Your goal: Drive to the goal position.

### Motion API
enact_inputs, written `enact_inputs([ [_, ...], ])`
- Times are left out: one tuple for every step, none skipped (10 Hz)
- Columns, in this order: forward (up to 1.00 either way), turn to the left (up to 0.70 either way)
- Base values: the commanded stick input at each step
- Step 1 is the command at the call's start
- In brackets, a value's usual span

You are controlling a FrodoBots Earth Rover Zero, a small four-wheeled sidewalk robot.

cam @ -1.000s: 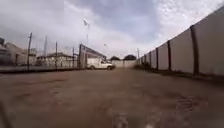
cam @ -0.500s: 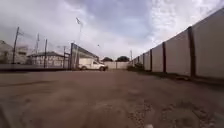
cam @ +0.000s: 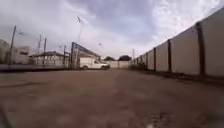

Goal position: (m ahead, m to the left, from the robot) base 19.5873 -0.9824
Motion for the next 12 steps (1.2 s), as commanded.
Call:
enact_inputs([
  [1.0, 0.0],
  [1.0, 0.0],
  [1.0, 0.0],
  [1.0, -0.23],
  [1.0, -0.31],
  [1.0, -0.06],
  [1.0, 0.0],
  [1.0, 0.0],
  [1.0, 0.0],
  [1.0, 0.0],
  [1.0, 0.0],
  [1.0, 0.0],
])
